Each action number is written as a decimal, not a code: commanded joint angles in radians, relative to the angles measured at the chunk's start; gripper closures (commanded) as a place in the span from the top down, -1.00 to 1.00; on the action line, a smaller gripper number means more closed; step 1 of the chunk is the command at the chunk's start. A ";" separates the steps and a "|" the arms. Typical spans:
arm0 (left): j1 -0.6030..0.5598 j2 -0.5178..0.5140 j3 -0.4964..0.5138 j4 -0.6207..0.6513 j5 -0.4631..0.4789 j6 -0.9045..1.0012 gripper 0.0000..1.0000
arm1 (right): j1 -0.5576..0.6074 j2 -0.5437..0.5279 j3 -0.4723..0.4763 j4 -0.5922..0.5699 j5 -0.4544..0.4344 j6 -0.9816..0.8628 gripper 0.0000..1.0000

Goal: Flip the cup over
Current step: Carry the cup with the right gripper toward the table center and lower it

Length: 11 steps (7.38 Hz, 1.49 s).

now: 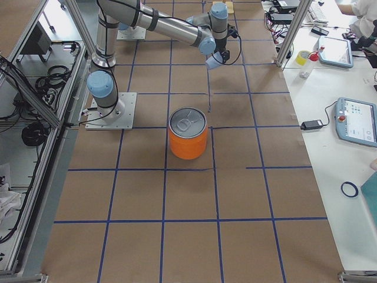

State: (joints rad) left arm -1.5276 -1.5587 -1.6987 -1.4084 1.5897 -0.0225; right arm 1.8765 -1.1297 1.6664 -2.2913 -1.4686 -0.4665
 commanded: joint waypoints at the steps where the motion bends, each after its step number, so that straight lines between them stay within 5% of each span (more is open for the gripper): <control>1: 0.004 -0.009 -0.001 0.005 0.003 -0.001 1.00 | 0.085 0.053 -0.008 -0.072 0.074 -0.282 -0.49; 3: 0.020 -0.009 0.011 0.005 -0.002 0.000 1.00 | 0.096 0.117 -0.010 -0.138 0.148 -0.379 -0.39; 8: 0.078 -0.006 -0.005 0.014 -0.011 0.003 1.00 | 0.115 0.136 -0.007 -0.163 0.059 -0.616 -0.13; 10: 0.078 -0.006 -0.006 0.017 -0.010 0.004 1.00 | 0.115 0.140 0.004 -0.166 0.060 -0.620 0.27; 11: 0.078 -0.007 -0.006 0.017 -0.008 0.004 1.00 | 0.115 0.136 0.003 -0.166 0.060 -0.618 0.72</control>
State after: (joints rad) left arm -1.4499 -1.5650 -1.7035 -1.3913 1.5799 -0.0185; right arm 1.9911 -0.9913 1.6668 -2.4564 -1.4064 -1.0821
